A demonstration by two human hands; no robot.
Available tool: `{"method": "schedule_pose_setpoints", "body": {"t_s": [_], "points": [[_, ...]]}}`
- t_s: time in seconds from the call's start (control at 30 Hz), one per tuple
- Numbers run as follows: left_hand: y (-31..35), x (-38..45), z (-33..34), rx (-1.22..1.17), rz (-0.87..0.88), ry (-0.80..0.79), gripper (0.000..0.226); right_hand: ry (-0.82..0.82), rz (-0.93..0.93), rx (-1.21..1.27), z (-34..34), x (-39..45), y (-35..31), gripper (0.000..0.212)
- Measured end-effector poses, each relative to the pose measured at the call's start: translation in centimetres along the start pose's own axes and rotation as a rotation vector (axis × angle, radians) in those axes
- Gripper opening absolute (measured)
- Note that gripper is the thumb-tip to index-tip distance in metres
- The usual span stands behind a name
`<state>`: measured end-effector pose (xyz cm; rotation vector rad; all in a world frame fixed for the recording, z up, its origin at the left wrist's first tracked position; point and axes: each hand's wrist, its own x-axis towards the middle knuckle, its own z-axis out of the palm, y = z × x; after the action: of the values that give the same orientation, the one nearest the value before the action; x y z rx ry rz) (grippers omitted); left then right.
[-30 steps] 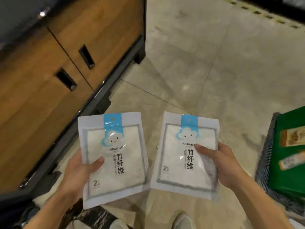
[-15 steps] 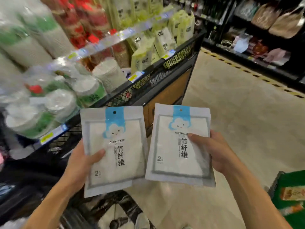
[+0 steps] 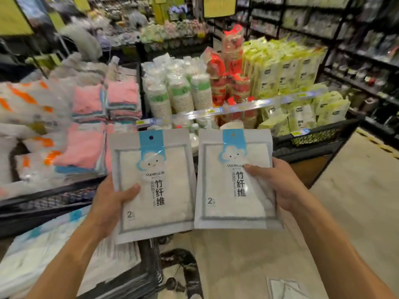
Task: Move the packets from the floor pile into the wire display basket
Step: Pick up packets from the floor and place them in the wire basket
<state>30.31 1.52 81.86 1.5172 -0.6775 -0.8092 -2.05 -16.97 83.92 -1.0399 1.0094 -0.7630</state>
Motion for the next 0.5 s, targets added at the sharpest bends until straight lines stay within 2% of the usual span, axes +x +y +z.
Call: {"method": "schedule_pose_setpoints", "body": {"t_s": [0.27, 0.43, 0.5], "points": [[1.8, -8.7, -6.7, -0.143, 0.056, 0.199, 0.036, -0.25, -0.1, -0.14, 6.7, -2.9, -2.7, 0.031], [0.7, -13.2, -13.4, -0.209, 0.046, 0.258, 0.076, -0.377, -0.104, -0.18, 13.5, -5.4, -0.5, 0.039], [-0.2, -15.0, -16.8, -0.239, 0.045, 0.312, 0.062, -0.412, -0.093, -0.188, 17.0, -6.4, 1.1, 0.035]]}}
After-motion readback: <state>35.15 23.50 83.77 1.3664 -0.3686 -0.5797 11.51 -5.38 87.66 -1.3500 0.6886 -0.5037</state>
